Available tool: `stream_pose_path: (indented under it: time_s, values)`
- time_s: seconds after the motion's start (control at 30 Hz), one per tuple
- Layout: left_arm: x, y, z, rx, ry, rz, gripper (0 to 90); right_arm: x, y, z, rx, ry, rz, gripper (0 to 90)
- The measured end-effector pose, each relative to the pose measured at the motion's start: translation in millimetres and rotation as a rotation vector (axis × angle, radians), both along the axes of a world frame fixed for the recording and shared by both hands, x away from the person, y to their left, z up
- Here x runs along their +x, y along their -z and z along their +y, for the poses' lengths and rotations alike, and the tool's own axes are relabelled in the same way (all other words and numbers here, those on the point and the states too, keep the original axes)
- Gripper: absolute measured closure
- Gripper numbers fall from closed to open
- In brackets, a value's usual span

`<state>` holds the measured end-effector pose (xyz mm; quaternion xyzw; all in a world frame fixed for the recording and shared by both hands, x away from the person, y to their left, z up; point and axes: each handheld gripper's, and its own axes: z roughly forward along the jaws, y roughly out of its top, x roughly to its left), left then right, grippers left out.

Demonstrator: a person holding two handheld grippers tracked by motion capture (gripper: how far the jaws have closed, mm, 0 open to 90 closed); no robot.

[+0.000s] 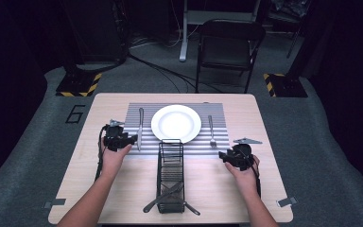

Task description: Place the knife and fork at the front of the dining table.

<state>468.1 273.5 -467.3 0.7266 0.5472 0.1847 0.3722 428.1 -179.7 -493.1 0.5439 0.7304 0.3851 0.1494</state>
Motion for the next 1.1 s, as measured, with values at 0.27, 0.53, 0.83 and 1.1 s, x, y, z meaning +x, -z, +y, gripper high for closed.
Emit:
stream_pose_path:
  time_s: [0.27,0.53,0.83,1.1]
  values:
    - [-18.6,-5.3,10.1,-0.003,0.024,-0.025,47.7,-1.4,-1.3,2.6,-0.007,-0.007,-0.008,54.7]
    - [-34.6,-7.3,14.8,0.005,0.056,-0.037,45.4,-2.6,-2.9,3.8,-0.004,-0.012,-0.018,54.5]
    - [-54.0,-5.9,23.9,-0.006,0.117,-0.055,43.6,-2.7,-1.7,5.2,-0.007,-0.032,-0.027,54.0]
    - [-67.7,8.6,34.8,-0.002,0.150,-0.034,43.3,-2.8,0.3,7.9,-0.020,-0.053,-0.031,53.5]
